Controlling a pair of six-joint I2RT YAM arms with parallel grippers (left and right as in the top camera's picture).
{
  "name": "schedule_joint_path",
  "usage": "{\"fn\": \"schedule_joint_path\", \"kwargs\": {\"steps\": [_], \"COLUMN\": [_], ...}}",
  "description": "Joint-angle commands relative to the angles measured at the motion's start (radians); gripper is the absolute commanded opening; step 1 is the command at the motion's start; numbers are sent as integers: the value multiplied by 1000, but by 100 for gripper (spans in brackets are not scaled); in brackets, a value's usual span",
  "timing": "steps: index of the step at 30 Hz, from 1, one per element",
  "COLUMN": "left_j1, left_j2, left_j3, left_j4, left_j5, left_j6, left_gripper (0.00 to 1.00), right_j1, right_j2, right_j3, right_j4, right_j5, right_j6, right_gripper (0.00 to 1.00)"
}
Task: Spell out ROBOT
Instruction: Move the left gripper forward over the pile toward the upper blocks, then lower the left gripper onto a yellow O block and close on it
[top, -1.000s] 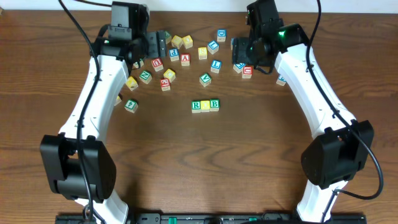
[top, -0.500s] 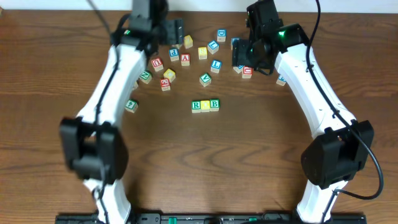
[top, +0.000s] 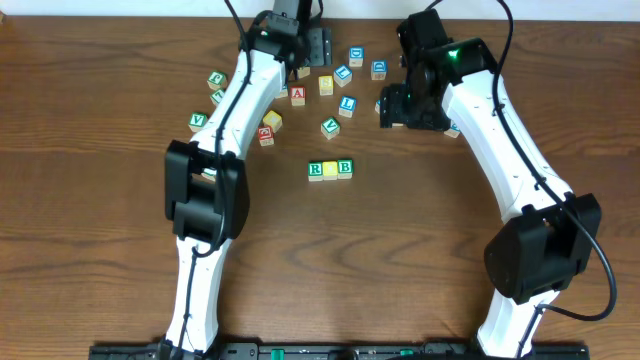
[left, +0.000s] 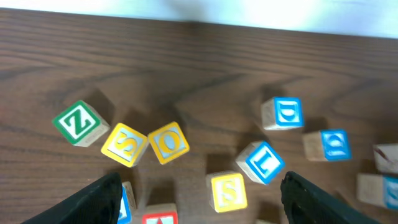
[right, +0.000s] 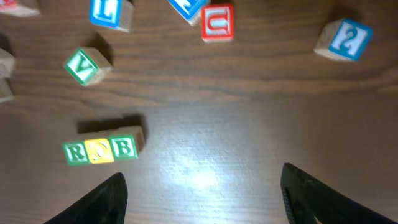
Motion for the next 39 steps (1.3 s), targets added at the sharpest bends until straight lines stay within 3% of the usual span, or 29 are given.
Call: {"fn": "schedule_joint_path", "kwargs": {"steps": [1, 6, 12, 20, 39], "left_j1": [-39, -64, -57, -56, -50], "left_j2": [44, 88, 124, 166, 203], "left_j3": [37, 37, 37, 37, 4], "left_j4": [6, 14, 69, 107, 206], "left_j5": [-132, -277, -298, -299, -298], "left_j6": [-62, -162, -222, -323, -329], "left_gripper": [80, 79, 69, 70, 64], "right_j1": [2, 2, 16, 37, 42], "right_j2": [1, 1, 1, 1, 1], "right_j3": [16, 16, 14, -11, -48], "right_j4": [-26, -55, -76, -82, -98], "right_j5": [19, 19, 19, 20, 19], "right_j6": [9, 9, 9, 9, 9], "right_gripper": [74, 74, 74, 75, 73]}}
